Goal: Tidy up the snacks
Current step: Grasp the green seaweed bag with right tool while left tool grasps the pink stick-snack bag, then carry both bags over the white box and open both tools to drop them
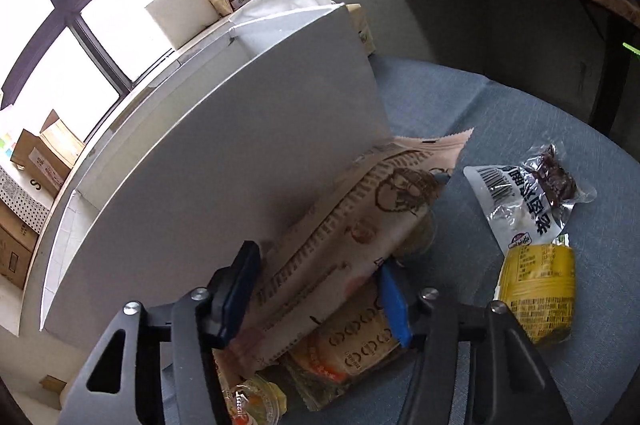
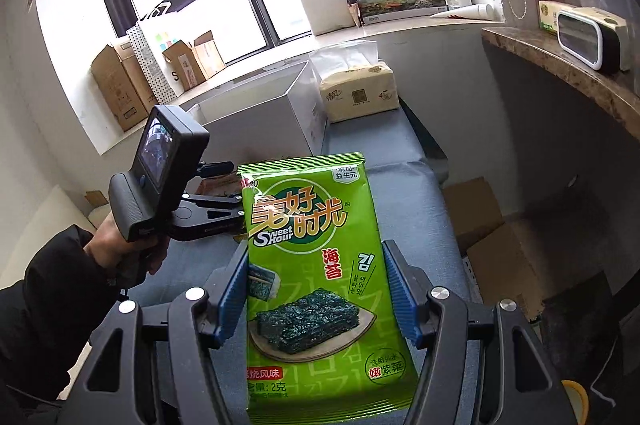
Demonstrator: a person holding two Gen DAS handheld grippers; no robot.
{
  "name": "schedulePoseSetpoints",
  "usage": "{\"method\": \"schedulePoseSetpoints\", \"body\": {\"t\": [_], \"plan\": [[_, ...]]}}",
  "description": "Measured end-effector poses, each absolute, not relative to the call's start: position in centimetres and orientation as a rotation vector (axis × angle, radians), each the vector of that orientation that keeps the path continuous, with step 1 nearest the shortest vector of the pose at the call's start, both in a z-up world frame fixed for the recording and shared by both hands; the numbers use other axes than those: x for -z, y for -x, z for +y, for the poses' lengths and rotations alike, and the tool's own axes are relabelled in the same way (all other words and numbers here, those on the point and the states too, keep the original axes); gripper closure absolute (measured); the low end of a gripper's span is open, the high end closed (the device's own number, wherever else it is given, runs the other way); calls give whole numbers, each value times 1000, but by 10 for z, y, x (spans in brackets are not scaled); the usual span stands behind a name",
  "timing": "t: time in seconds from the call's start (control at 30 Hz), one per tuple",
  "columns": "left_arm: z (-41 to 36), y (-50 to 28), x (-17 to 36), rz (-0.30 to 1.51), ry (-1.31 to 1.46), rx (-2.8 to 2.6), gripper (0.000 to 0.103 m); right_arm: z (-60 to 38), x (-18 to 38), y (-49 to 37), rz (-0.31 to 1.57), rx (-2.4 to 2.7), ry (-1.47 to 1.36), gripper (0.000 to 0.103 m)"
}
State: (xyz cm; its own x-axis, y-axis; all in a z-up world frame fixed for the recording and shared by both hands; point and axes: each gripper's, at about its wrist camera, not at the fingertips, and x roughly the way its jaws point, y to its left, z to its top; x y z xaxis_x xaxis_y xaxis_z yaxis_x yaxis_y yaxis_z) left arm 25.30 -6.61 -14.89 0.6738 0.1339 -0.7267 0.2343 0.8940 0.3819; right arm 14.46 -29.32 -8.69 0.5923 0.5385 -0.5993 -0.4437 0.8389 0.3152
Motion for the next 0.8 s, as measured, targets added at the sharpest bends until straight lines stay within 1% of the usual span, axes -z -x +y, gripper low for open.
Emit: {"method": "schedulePoseSetpoints", "body": {"t": [0.03,0.17,0.23,0.43,0.53,0.63,0.8], "plan": [[-66,-252,149,829,-492,49,52,-292,88,-145,744,-576,-140,36],[-68,-247,148,807,-538,25,60,-289,89,-144,752,-581,-141,36],[-68,-241,143,789,-541,24,66,-286,89,-143,749,-588,-136,36],[-69,-214,124,732,-527,23,74,-281,90,-142,753,-598,-128,36],[-65,-197,107,695,-471,26,75,-281,89,-142,753,-594,-128,36],[-54,-180,90,687,-366,40,78,-281,87,-143,748,-597,-131,36],[-28,-142,62,690,-99,47,79,-273,84,-141,740,-617,-106,36]]}}
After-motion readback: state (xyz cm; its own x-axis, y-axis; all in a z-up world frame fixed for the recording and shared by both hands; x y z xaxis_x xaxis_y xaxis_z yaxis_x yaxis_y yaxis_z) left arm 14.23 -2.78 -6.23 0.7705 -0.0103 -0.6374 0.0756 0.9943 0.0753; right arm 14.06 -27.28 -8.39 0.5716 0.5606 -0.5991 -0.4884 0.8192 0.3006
